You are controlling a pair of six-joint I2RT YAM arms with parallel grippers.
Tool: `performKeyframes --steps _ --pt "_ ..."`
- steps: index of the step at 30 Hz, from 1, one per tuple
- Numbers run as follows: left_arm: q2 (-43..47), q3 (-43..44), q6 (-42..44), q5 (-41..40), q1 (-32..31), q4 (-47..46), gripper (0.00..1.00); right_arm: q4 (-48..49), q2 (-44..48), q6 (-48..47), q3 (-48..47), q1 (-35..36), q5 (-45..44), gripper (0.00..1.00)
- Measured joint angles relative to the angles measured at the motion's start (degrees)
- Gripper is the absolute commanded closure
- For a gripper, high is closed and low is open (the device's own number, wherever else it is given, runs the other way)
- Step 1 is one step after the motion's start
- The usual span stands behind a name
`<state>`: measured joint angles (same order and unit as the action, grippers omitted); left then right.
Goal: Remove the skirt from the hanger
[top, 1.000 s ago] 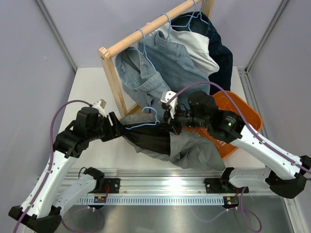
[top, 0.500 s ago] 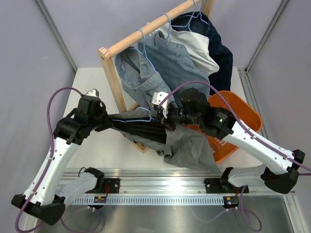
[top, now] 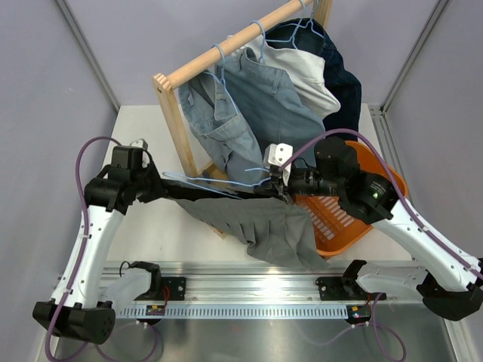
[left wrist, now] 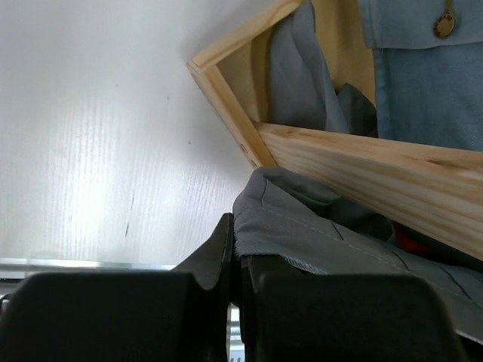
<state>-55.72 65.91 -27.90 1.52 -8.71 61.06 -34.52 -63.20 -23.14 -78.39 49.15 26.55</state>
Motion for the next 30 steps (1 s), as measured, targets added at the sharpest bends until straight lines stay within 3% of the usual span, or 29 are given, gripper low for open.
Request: performKeyframes --steps 2,3,6,11,15,19,20,24,30 --pt "-0.59 0.00 0.72 1.27 0.09 -1.03 0.51 0.61 0.52 1.16 0.00 -0.02 0.11 1.00" --pt "-0.66 0.00 0.63 1.55 0.24 -1.57 0.31 0.87 0.37 2.08 0.00 -0.07 -0.15 1.00" --pt "-0.61 0.55 0.46 1.77 0.98 -2.10 0.12 2.16 -2.01 5.09 -0.37 -0.17 -1.51 1.00" --pt "1.46 1.62 1.07 -2.14 1.57 -1.44 0.09 4.70 -8.55 9.29 -3.43 -0.24 -3.52 1.00" --pt "7.58 1.57 4.11 -7.48 1.73 -0.13 0.14 5.07 -9.86 9.40 -4.83 -0.24 -2.73 1.00" --pt "20.41 -0.42 12.02 -9.29 1.88 -4.33 0.11 4.76 -9.97 7.80 -5.51 -0.24 0.11 1.00" --pt "24.30 -1.29 14.23 -9.05 1.88 -6.14 0.06 4.76 -10.14 7.56 -5.79 -0.24 0.66 1.00" --pt "35.71 -4.17 21.64 -6.08 1.92 -13.73 0.04 4.66 -12.48 7.08 -8.96 -0.13 2.58 1.00" --pt "30.67 -3.56 28.26 -8.90 1.99 -15.32 0.02 3.87 -17.62 7.56 -15.65 -0.13 3.13 1.00"
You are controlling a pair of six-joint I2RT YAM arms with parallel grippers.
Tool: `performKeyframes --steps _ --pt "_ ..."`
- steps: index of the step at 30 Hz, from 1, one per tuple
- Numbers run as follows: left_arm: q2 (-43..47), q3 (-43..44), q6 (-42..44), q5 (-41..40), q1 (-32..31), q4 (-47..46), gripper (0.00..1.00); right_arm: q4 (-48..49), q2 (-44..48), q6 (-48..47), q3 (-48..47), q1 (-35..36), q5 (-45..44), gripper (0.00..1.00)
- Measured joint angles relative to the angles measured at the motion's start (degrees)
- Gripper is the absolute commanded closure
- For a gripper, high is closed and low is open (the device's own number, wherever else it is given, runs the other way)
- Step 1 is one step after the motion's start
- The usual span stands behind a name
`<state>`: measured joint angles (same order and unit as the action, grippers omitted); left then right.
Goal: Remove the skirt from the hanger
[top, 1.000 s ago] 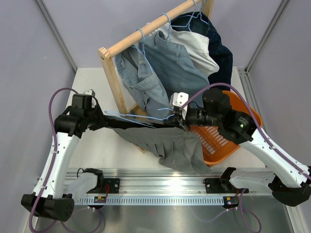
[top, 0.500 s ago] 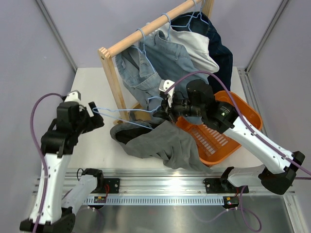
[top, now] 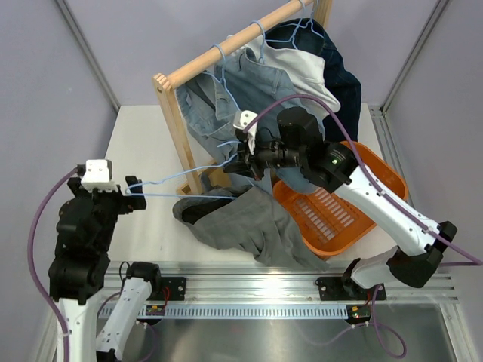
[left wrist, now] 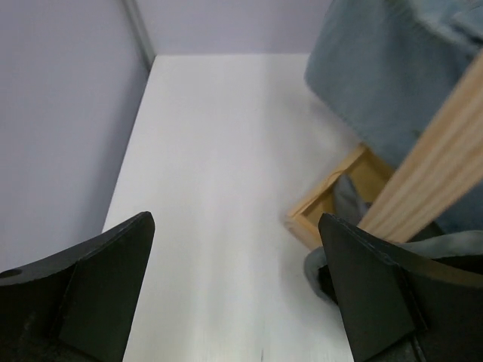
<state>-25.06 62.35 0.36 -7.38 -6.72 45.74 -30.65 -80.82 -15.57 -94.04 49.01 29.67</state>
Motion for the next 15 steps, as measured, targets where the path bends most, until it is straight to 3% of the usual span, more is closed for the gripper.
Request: performKeyframes --steps 8,15 --pt "-7.32 0.09 -4.68 -21.46 -0.02 2.56 0.01 -0.11 -2.78 4.68 -3.48 -1.14 2.01 1.00" --pt "-5.77 -1.84 -14.32 -25.79 -0.02 2.91 0.01 13.70 -6.80 16.37 -4.59 -2.69 8.11 1.00"
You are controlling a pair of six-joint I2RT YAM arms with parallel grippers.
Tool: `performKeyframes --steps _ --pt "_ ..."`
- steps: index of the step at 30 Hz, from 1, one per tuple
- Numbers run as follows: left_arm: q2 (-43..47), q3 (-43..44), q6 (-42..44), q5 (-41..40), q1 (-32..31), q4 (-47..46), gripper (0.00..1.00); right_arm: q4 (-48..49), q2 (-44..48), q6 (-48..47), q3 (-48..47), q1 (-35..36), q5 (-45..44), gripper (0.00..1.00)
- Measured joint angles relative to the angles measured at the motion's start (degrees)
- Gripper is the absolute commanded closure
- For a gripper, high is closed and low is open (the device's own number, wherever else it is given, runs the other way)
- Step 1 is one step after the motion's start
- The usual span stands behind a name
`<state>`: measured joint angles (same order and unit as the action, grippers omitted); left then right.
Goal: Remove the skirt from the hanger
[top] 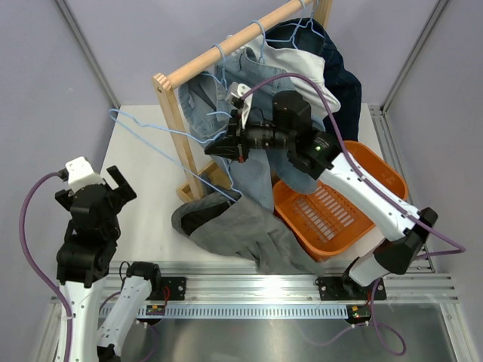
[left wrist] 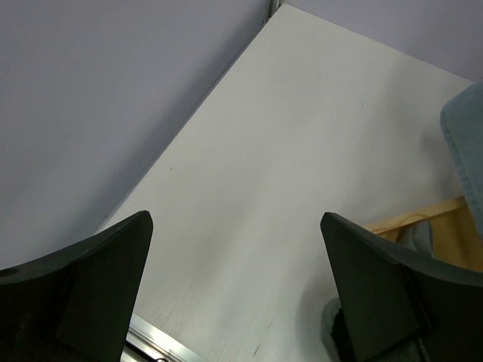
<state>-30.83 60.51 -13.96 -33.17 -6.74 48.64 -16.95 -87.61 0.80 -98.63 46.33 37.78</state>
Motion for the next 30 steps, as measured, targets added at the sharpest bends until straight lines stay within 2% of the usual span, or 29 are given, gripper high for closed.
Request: performKeyframes --steps 5,10,16,22,30 --pt "1.03 -1.88 -3.69 1.51 0.00 0.83 0.01 5.68 -6.69 3.02 -5.55 0.00 2.86 1.00" --pt "4.17 -4.00 -4.07 4.33 0.00 0.15 0.01 2.27 -5.40 -3.80 -6.12 -0.13 6.12 1.00" --pt "5.22 -7.56 -3.30 8.11 0.00 -2.25 0.01 -10.43 8.41 -14.88 0.72 -0.44 7.41 1.00" --pt "4.39 -8.70 -0.09 10.10 0.00 -3.65 0.01 -24.46 21.68 -23.17 1.81 -1.22 4.48 1.00" --pt "1.81 -8.74 2.69 11.61 0.00 -6.16 0.01 -38.36 27.98 -26.73 4.96 -1.40 -5.46 1.00"
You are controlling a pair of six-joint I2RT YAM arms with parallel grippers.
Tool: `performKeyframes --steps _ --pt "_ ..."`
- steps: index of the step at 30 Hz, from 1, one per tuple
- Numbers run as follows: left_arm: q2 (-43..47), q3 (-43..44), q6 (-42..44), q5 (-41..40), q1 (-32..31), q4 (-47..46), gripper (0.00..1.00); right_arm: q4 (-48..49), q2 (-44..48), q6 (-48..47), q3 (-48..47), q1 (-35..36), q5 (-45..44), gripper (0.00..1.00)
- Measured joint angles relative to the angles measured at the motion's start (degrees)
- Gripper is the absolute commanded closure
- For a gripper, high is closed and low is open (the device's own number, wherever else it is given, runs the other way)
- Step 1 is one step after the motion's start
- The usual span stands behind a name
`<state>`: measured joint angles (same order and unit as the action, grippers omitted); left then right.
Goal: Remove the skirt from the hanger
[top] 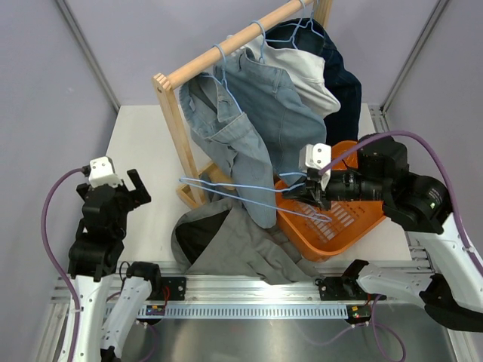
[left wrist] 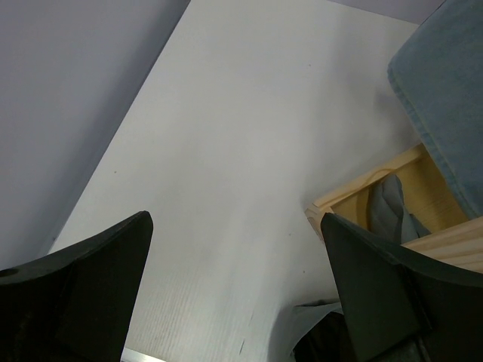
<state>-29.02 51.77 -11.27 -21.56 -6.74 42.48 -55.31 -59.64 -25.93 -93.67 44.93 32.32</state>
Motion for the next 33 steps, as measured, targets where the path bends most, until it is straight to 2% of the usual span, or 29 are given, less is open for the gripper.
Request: performKeyframes --steps 6,14,23,33 --pt "0.00 -0.02 0.26 1.11 0.00 -0.31 0.01 -0.94 -1.27 6.14 1.55 -0.09 -9.40 1.00" --pt "0.11 0.00 0.24 1.86 0.00 -0.42 0.01 1.03 -7.56 17.33 -0.72 -0.11 -17.03 1.00" --pt "1.25 0.00 0.17 1.86 0.00 -0.42 0.01 2.08 -16.52 26.18 -11.50 1.14 -23.30 1.00" --pt "1.16 0.00 0.17 2.01 0.00 -0.85 0.01 2.82 -24.00 30.51 -26.67 4.31 -26.73 1.00"
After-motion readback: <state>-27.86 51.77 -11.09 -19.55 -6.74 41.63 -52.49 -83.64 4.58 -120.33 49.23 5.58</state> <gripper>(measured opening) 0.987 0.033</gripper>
